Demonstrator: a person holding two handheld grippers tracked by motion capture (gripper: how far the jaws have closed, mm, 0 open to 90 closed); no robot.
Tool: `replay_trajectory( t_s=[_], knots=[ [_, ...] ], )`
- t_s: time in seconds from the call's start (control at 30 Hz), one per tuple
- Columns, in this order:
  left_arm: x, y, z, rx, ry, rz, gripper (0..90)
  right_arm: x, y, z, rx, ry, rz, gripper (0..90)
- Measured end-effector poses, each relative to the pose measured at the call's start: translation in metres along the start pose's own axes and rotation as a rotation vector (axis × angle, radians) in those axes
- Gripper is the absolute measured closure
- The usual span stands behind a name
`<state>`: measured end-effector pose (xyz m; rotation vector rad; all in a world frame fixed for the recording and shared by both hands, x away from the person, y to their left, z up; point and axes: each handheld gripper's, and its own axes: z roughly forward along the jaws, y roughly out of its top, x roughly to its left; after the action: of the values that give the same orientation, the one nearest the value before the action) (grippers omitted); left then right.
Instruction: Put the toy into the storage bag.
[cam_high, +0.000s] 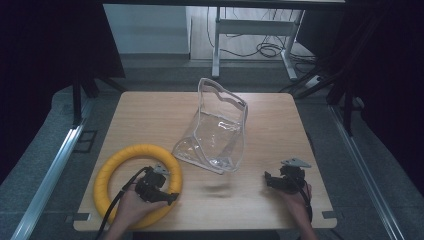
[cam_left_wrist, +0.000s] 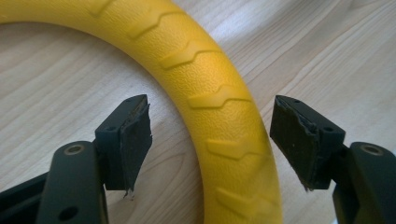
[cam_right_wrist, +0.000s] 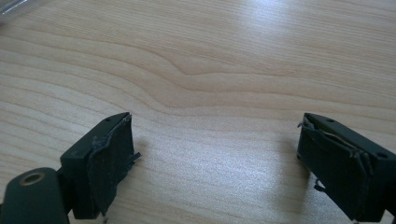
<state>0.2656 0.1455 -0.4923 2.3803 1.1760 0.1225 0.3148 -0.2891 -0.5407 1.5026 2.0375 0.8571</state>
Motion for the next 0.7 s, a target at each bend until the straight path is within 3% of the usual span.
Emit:
replay_trajectory(
  t_s=[0.17, 0.37, 0.5, 0.7],
  knots=[
    [-0.006, 0.005, 0.015, 0.077, 0.024, -0.032, 34.5, 0.0, 0.0, 0.0, -0.001, 0.0, 0.0, 11.0],
    [-0.011, 0.008, 0.023, 0.11, 0.046, -0.05, 40.9, 0.0, 0.0, 0.0, -0.001, 0.001, 0.0, 11.1],
    [-0.016, 0.005, 0.024, 0.071, 0.089, -0.075, 42.4, 0.0, 0.0, 0.0, -0.001, 0.004, -0.002, 11.8],
    [-0.014, -0.002, 0.022, 0.016, 0.07, -0.108, 44.3, 0.0, 0.0, 0.0, -0.003, 0.005, -0.005, 12.6]
  ],
)
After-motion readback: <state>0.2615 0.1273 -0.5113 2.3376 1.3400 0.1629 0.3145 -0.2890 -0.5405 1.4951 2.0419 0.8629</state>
